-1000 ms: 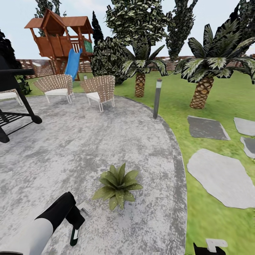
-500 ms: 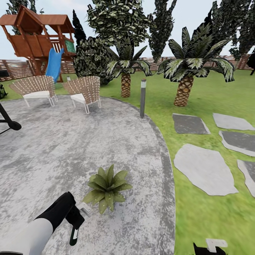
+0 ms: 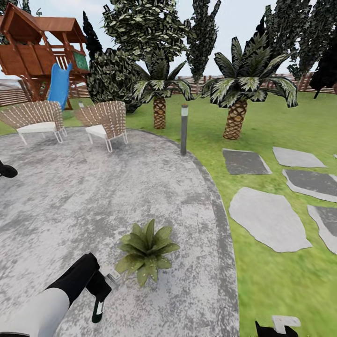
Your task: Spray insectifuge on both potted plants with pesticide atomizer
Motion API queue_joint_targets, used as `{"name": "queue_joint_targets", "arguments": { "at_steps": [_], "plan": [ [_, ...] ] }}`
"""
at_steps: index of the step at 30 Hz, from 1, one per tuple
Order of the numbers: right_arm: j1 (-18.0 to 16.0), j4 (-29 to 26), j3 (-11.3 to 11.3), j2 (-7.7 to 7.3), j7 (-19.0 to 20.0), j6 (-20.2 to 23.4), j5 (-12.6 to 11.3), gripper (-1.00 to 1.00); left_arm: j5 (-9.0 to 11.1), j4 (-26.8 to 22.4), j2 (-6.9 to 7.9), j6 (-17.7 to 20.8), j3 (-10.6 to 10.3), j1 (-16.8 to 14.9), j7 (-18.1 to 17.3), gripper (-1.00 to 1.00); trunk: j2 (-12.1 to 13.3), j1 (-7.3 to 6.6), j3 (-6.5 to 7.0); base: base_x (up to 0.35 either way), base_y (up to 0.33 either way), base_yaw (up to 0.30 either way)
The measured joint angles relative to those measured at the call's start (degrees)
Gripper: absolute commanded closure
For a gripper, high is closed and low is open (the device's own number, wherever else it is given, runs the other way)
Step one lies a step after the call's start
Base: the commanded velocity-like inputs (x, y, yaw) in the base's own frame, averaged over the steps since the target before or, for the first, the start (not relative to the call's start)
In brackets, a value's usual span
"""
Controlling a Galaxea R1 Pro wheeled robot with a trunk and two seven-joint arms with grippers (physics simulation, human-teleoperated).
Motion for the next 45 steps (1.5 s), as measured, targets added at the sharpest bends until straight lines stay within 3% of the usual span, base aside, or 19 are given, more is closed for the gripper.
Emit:
{"name": "queue_joint_targets", "arguments": {
  "at_steps": [12,19,32,45],
  "plan": [
    [-0.01,-0.08,0.0,0.01,0.03,0.03,0.09,-1.0,-0.05,-0.59,-0.02,0.4,-0.27,-0.8,-1.62,1.0,0.0,0.0,0.0,0.001,0.009,-0.05],
    [-0.01,-0.05,-0.08,0.0,-0.03,0.08,0.07,-1.0,-0.19,-0.55,-0.13,0.43,-0.31,-0.56,-1.75,1.0,0.0,0.01,0.0,-0.041,0.223,-0.014],
    [0.0,-0.07,-0.09,0.0,-0.12,0.08,0.01,-1.0,-0.18,-0.36,-0.32,0.25,-0.07,0.04,-1.57,1.0,0.0,-0.02,0.0,0.067,0.268,-0.245],
    [0.0,-0.08,-0.09,0.0,-0.14,0.07,0.02,-1.0,-0.08,0.5,-0.06,-0.22,-0.14,1.03,-1.37,1.0,0.0,0.0,0.0,0.04,0.03,-0.168]
  ]
}}
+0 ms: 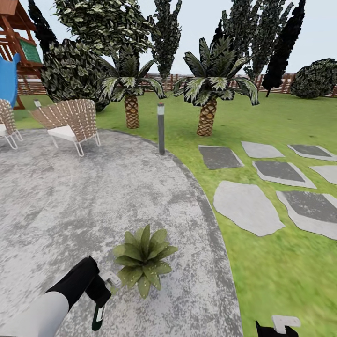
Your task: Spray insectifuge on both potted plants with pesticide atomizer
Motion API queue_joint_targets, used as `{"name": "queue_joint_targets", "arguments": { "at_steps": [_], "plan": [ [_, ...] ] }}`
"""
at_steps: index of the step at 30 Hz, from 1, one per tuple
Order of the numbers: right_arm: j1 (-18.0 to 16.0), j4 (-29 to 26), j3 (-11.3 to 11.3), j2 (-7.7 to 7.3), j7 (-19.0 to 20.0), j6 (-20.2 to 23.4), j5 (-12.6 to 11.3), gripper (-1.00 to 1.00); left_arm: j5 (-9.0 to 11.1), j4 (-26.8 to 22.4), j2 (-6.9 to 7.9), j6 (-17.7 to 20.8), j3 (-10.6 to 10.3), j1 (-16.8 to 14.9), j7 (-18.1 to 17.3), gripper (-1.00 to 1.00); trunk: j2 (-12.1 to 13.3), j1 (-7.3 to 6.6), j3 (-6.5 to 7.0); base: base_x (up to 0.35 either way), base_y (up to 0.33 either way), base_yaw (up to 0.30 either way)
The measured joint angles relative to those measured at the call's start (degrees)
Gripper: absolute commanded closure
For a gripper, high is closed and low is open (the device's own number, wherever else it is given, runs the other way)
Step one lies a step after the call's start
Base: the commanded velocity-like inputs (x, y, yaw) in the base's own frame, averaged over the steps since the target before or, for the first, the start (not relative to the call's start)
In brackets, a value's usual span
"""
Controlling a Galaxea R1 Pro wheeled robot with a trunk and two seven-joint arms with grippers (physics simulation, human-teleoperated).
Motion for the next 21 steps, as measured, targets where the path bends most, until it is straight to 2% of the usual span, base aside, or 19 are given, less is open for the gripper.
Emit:
{"name": "queue_joint_targets", "arguments": {
  "at_steps": [4,15,21],
  "plan": [
    [0.0,0.0,0.0,0.0,0.0,-0.01,0.02,-1.0,-0.02,-0.14,0.4,-0.08,0.07,0.75,0.0,1.0,0.0,0.0,0.0,0.0,0.0,-0.05],
    [0.0,-0.01,0.0,0.0,0.0,0.01,0.06,-1.0,0.02,-1.02,-0.06,-0.09,0.08,0.79,0.05,1.0,0.0,0.0,0.0,0.0,0.0,-0.258],
    [0.0,0.04,0.02,0.0,0.0,0.02,0.06,-1.0,0.01,-1.06,-0.07,-0.08,-0.01,0.8,0.02,1.0,0.0,0.03,0.0,-0.169,0.0,-0.026]
  ]
}}
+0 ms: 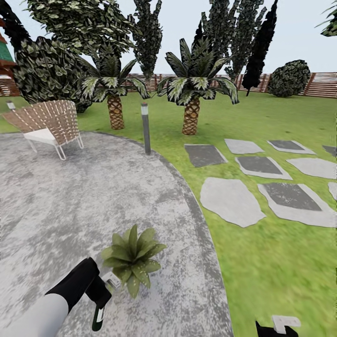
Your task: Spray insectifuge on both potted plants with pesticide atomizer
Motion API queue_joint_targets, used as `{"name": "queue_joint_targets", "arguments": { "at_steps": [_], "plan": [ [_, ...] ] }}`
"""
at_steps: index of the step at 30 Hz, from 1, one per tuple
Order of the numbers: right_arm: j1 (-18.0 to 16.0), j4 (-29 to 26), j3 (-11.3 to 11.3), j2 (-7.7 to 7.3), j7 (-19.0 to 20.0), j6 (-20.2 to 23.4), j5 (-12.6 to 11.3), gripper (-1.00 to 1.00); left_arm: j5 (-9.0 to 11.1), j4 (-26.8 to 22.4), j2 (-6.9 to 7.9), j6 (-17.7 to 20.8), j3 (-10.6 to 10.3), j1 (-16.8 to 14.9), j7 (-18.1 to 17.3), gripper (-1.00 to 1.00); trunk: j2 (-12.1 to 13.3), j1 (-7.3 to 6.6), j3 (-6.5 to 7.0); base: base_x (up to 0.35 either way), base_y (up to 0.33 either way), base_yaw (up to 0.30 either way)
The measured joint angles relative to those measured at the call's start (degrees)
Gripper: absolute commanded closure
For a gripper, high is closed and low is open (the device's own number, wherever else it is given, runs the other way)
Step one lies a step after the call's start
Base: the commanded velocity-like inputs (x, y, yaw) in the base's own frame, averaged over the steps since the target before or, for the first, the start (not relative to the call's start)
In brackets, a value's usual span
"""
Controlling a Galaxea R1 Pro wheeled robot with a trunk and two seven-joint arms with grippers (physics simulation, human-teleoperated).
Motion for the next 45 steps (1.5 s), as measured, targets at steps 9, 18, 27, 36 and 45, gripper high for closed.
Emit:
{"name": "queue_joint_targets", "arguments": {
  "at_steps": [9,18,27,36,45],
  "plan": [
    [0.0,0.05,0.04,0.0,0.0,-0.02,0.0,-1.0,-0.04,0.02,0.0,0.01,0.3,0.01,0.01,1.0,0.0,0.01,0.0,-0.331,0.084,0.0],
    [0.0,-0.03,0.03,0.0,0.0,-0.01,0.0,-1.0,-0.1,0.14,0.06,0.01,0.12,0.01,0.06,1.0,0.0,-0.02,0.0,-0.184,0.077,0.0],
    [-0.01,-0.03,0.04,0.0,0.0,0.0,0.0,-1.0,0.03,1.04,0.06,0.03,0.03,0.01,0.95,1.0,0.0,-0.03,0.0,-0.004,0.002,0.0],
    [0.0,-0.04,-0.01,0.0,0.0,-0.03,-0.08,-1.0,0.08,-0.07,-2.41,0.59,0.01,-0.33,4.72,1.0,0.0,-0.03,0.0,0.0,0.0,0.0],
    [0.0,-0.06,0.0,0.0,0.0,-0.02,-0.07,-1.0,0.14,0.05,-2.41,0.6,0.33,-0.42,7.35,1.0,0.0,-0.03,0.0,0.0,0.0,-0.147]
  ]
}}
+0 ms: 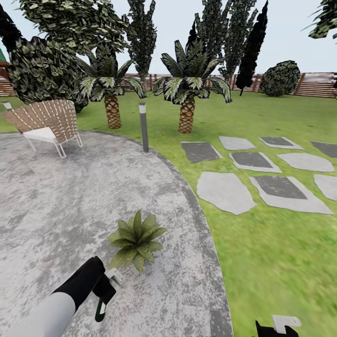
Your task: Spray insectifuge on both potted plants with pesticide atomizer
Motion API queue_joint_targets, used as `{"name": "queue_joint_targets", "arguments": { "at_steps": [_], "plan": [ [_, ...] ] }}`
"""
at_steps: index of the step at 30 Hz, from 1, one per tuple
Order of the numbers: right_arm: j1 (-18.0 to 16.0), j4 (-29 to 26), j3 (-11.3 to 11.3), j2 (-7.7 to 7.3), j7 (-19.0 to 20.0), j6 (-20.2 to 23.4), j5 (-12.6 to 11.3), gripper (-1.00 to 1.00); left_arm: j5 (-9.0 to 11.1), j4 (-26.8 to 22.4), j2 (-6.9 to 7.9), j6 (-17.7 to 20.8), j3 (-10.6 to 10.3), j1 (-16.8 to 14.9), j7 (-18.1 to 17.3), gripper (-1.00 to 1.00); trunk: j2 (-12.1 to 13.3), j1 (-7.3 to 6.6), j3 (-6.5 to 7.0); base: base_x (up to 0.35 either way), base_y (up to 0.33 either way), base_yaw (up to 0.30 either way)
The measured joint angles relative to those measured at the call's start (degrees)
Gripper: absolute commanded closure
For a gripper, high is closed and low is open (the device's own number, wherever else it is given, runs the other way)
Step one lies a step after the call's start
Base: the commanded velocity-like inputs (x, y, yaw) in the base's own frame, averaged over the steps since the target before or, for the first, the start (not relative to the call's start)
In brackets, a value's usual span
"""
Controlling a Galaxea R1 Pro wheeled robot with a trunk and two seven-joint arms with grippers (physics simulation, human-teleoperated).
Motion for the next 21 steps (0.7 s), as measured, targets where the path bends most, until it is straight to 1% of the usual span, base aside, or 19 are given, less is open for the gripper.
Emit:
{"name": "queue_joint_targets", "arguments": {
  "at_steps": [1,2,5,7,11,15,21],
  "plan": [
    [0.0,0.0,-0.01,0.0,0.0,0.0,-0.01,-1.0,0.03,0.03,0.01,-0.03,0.02,0.03,0.02,1.0,0.0,0.0,0.0,0.0,0.0,-0.288],
    [0.01,0.0,0.01,0.0,0.0,0.0,-0.01,-1.0,0.16,0.14,0.06,-0.1,0.66,0.09,0.02,1.0,0.0,0.0,0.0,0.0,0.0,-0.291],
    [0.01,0.01,-0.01,0.0,0.0,-0.04,-0.01,-1.0,0.5,0.24,0.54,-0.61,6.1,0.31,0.0,1.0,0.0,0.0,0.0,-0.04,0.058,-0.189],
    [-0.01,0.03,0.0,0.0,0.0,0.0,0.01,-1.0,0.49,0.43,0.73,-0.69,7.69,0.39,0.08,1.0,0.0,0.02,0.0,-0.147,0.212,-0.037],
    [0.01,0.04,0.07,0.0,0.08,-0.01,0.06,-1.0,0.56,0.62,0.8,-0.69,8.23,0.49,0.24,1.0,0.0,0.02,0.0,-0.174,0.262,-0.006],
    [0.01,0.06,0.05,0.0,0.09,-0.02,0.07,-1.0,0.64,0.79,0.81,-0.72,8.27,0.58,1.81,1.0,0.0,0.01,0.0,-0.131,0.284,0.0],
    [0.01,0.04,0.0,0.0,0.01,-0.06,-0.01,-1.0,0.79,0.05,0.6,-0.62,8.32,0.59,2.27,1.0,0.0,-0.01,0.0,0.028,0.317,-0.023]
  ]
}}
